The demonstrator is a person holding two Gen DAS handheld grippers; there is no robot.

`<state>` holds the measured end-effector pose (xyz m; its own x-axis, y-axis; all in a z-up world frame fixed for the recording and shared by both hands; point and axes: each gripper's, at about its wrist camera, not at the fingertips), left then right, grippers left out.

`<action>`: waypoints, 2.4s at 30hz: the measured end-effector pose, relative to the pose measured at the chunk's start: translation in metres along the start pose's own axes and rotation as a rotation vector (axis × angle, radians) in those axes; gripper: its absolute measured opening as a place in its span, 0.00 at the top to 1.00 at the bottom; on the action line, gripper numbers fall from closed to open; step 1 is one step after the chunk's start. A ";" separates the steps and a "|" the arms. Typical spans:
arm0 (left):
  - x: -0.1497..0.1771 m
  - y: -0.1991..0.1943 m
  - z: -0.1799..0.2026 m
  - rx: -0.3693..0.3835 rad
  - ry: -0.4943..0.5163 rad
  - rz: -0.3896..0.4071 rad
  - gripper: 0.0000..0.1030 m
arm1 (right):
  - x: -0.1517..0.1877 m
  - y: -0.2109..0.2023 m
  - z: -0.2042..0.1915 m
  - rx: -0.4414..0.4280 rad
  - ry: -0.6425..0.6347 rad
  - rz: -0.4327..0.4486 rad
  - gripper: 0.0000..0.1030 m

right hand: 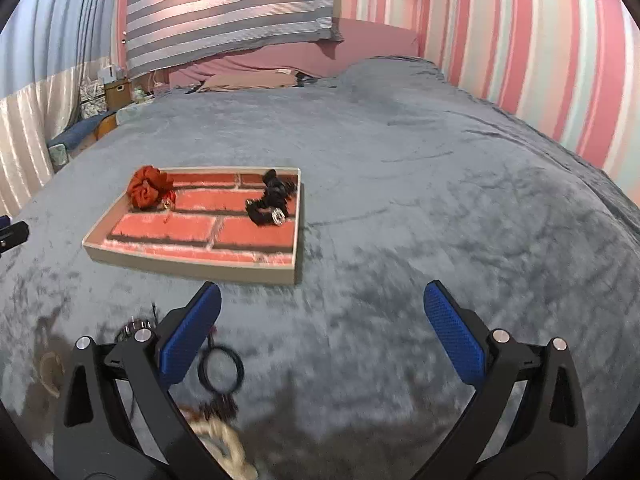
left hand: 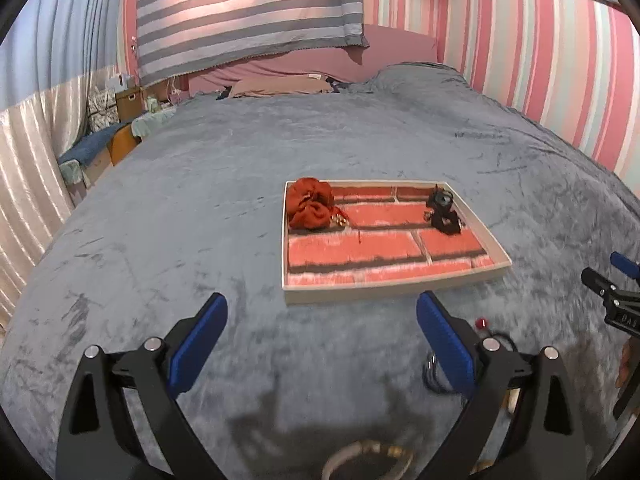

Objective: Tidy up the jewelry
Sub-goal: 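Move both tools back toward the watch and flower scrunchie, then grasp the white-band watch with the left tool while the right tool grasps the cream flower scrunchie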

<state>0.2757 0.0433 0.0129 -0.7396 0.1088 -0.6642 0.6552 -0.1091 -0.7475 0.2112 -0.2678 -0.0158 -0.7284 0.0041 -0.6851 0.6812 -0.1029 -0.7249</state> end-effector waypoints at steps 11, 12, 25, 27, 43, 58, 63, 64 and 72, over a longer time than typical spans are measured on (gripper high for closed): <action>0.058 -0.020 0.008 -0.023 0.018 -0.016 0.09 | 0.064 -0.009 -0.017 0.003 0.005 -0.054 0.04; 0.063 -0.020 0.008 -0.030 0.022 -0.019 0.09 | 0.068 -0.007 -0.018 0.004 0.005 -0.062 0.04; 0.105 0.001 -0.006 0.003 -0.041 -0.088 0.09 | 0.097 0.012 -0.021 0.008 0.013 -0.114 0.05; 0.108 0.005 -0.006 0.014 -0.046 -0.096 0.09 | 0.099 0.014 -0.021 0.010 0.009 -0.121 0.05; 0.116 0.011 -0.003 0.034 -0.020 -0.096 0.10 | 0.102 0.023 -0.029 -0.027 0.003 -0.148 0.16; 0.121 0.027 -0.009 0.057 -0.015 -0.145 0.27 | 0.075 0.057 -0.065 -0.119 -0.019 -0.273 0.51; 0.119 0.038 -0.012 0.093 -0.014 -0.183 0.43 | 0.074 0.065 -0.072 -0.138 -0.028 -0.306 0.65; 0.119 0.041 -0.012 0.103 -0.012 -0.195 0.51 | 0.074 0.066 -0.074 -0.142 -0.032 -0.314 0.68; 0.122 0.058 -0.012 0.137 -0.002 -0.254 0.76 | 0.070 0.067 -0.078 -0.129 -0.036 -0.331 0.76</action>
<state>0.2255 0.0621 -0.1114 -0.8775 0.1482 -0.4561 0.4225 -0.2114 -0.8814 0.2116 -0.1972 -0.1182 -0.9119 -0.0188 -0.4099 0.4094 0.0251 -0.9120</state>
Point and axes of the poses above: each gripper's, at about its wrist camera, not at the fingertips, and y roughly the way its jaws point, z to its right, x to its underside, and after that the axes turned 9 degrees about -z, right-handed
